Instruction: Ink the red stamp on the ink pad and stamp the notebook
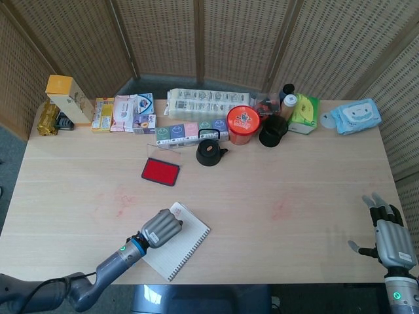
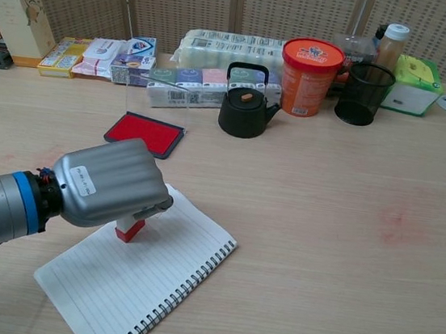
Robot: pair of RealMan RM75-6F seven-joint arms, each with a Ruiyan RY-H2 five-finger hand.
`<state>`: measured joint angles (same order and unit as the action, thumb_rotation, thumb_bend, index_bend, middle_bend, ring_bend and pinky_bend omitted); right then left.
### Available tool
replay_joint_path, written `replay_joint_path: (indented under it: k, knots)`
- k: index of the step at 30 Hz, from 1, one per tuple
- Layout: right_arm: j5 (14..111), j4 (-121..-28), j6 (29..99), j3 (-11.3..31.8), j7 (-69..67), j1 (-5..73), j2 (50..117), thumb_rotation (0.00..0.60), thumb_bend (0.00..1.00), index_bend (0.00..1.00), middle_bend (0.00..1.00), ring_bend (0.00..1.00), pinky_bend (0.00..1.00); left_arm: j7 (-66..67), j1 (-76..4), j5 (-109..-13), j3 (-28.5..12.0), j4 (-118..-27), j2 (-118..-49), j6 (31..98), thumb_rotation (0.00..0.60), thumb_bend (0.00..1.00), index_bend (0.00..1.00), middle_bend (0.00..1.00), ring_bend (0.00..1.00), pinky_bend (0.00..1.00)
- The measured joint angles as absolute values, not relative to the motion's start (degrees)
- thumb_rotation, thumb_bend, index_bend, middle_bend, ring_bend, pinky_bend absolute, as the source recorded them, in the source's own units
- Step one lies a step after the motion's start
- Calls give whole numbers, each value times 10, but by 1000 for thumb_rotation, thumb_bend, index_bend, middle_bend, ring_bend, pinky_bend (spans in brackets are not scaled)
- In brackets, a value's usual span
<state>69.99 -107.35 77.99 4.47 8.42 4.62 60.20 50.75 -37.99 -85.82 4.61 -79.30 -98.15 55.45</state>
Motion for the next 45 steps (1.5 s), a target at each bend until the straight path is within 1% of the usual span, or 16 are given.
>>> replay_joint_path:
  k: [4,10,14,19,22,25,29,33,38,45]
  knots:
    - [701,-1074,780,44,84,46,602,600,31,0,0,0,0,504,-379,-860,43,-796,-979,561,600,385,682,1000,1000,1000]
    - [703,-1075,780,43,85,46,601,600,30,0,0,0,0,497,-377,-873,26,-815,-962,596,600,384,682,1000,1000,1000]
    - [705,-1077,781,42,85,45,601,600,31,0,0,0,0,487,-374,-889,12,-860,-930,630,600,385,682,1000,1000,1000]
    - [708,-1078,782,41,86,44,602,600,31,0,0,0,0,474,-368,-916,6,-929,-872,660,600,385,682,1000,1000,1000]
    - [710,-1079,783,40,87,44,602,600,31,0,0,0,0,473,-361,-935,14,-946,-853,670,600,385,682,1000,1000,1000]
    - [712,-1080,784,39,87,44,602,600,32,0,0,0,0,476,-353,-951,33,-948,-846,673,600,385,681,1000,1000,1000]
    - [715,-1081,785,38,88,43,602,600,31,0,0,0,0,481,-332,-980,68,-935,-845,680,600,385,682,1000,1000,1000]
    - [716,-1083,785,37,89,43,603,600,31,0,0,0,0,482,-313,-992,89,-911,-854,680,600,386,682,1000,1000,1000]
    - [718,-1084,786,37,88,42,602,600,31,0,0,0,0,480,-300,-996,97,-886,-868,675,600,385,682,1000,1000,1000]
    - [719,-1084,786,37,85,42,600,600,30,0,0,0,0,476,-293,-998,93,-870,-881,663,600,385,682,1000,1000,1000]
